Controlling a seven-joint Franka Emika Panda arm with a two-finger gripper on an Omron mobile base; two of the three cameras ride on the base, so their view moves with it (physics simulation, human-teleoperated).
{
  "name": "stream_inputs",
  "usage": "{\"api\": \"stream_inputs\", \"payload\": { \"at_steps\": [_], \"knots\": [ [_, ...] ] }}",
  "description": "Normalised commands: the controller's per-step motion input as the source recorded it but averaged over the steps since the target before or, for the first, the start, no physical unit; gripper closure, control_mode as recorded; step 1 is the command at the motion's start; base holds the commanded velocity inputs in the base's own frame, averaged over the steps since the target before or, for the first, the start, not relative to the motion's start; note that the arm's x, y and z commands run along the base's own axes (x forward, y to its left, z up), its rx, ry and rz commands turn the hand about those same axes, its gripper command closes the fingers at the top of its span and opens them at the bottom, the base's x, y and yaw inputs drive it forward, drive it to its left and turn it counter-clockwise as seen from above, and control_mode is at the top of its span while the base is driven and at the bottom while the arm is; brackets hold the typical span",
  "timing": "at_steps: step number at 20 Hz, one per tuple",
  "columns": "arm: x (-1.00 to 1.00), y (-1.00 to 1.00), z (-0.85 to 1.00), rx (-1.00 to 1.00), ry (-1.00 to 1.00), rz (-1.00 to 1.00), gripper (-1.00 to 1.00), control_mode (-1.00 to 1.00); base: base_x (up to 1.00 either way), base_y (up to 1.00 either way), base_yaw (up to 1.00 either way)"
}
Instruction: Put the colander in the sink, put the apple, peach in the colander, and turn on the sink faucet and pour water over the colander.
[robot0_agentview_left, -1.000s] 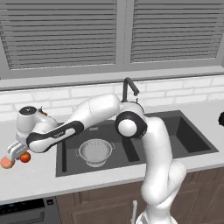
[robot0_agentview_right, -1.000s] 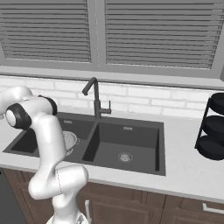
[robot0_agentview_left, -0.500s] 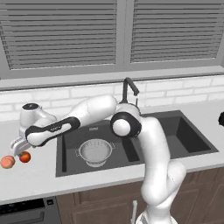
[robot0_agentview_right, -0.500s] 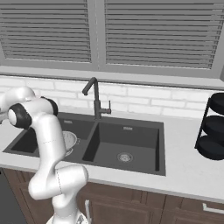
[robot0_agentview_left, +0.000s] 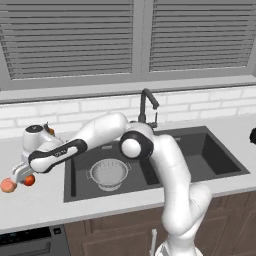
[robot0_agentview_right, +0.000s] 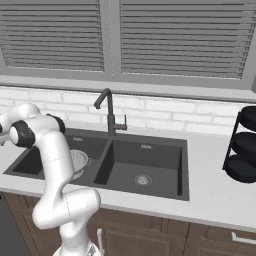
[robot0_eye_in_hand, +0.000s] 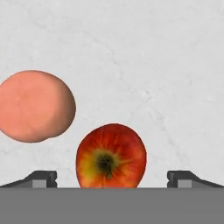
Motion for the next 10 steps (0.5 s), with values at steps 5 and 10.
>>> {"api": "stream_inputs", "payload": {
  "at_steps": [5,10],
  "knots": [
    [0.03,0.05,-0.08,0.00,0.01,0.00,-1.00,-1.00,0.00,0.00,0.00],
    [0.01,0.00,-0.26,0.00,0.01,0.00,-1.00,-1.00,0.00,0.00,0.00]
  ]
}}
